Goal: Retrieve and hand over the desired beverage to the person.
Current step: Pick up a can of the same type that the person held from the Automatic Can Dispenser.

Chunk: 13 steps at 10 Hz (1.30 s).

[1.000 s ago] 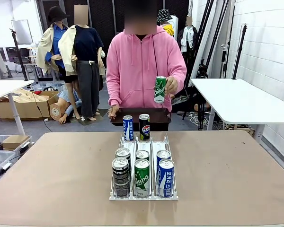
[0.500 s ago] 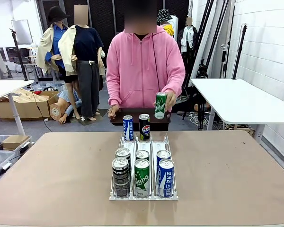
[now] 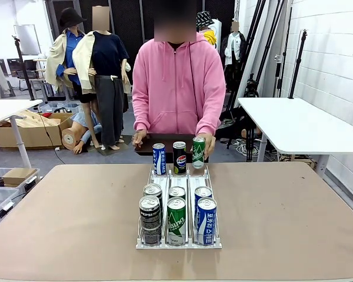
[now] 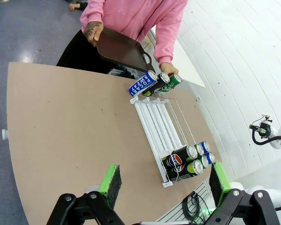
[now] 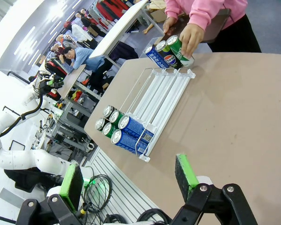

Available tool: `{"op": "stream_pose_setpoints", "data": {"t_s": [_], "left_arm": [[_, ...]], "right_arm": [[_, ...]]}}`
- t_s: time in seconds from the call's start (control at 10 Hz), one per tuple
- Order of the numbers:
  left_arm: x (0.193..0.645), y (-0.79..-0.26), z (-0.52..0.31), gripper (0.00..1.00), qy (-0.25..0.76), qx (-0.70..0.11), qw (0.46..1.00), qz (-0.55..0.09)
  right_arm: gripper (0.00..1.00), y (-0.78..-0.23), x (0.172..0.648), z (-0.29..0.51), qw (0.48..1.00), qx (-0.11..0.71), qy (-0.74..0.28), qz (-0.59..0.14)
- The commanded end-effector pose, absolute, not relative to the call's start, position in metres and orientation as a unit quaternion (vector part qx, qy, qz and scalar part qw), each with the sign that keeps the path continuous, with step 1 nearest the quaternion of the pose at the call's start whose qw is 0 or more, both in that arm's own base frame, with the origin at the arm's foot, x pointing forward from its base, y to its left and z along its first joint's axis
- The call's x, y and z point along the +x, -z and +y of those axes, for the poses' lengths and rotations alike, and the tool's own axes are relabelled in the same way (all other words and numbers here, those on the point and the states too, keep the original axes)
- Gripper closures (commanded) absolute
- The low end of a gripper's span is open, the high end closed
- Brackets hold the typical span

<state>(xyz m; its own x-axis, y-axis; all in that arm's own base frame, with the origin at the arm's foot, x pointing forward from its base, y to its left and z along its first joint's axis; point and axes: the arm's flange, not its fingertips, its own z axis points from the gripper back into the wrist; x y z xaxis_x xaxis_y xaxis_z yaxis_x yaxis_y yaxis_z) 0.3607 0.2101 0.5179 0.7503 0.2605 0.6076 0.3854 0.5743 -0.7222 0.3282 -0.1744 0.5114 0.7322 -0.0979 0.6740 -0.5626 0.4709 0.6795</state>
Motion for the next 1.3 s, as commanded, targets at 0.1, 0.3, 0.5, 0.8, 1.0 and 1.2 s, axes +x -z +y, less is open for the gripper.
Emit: {"op": "stream_pose_setpoints", "data": {"t_s": [0.1,0.3,0.5,0.8,1.0,1.2], "left_arm": [[0.360,-0.519,0.212,0.00,0.039,-0.466,0.809,-0.357],[0.360,-0.519,0.212,0.00,0.039,-0.466,0.809,-0.357],[0.360,-0.519,0.212,0.00,0.039,-0.466,0.809,-0.357],[0.360,-0.519,0.212,0.00,0.039,-0.466,0.809,-0.357],[0.363,-0.520,0.206,0.00,0.025,-0.465,0.815,-0.345],[0.364,-0.524,0.201,0.00,0.012,-0.484,0.815,-0.320]], "right_arm": [[0.00,-0.513,0.330,-0.175,0.781,0.501,-0.146,-0.342],[0.00,-0.513,0.330,-0.175,0.781,0.501,-0.146,-0.342],[0.00,-0.513,0.330,-0.175,0.781,0.501,-0.146,-0.342],[0.00,-0.513,0.330,-0.175,0.781,0.501,-0.146,-0.342],[0.00,-0.513,0.330,-0.175,0.781,0.501,-0.146,-0.342],[0.00,-0.513,0.330,-0.175,0.781,0.501,-0.146,-0.342]]}}
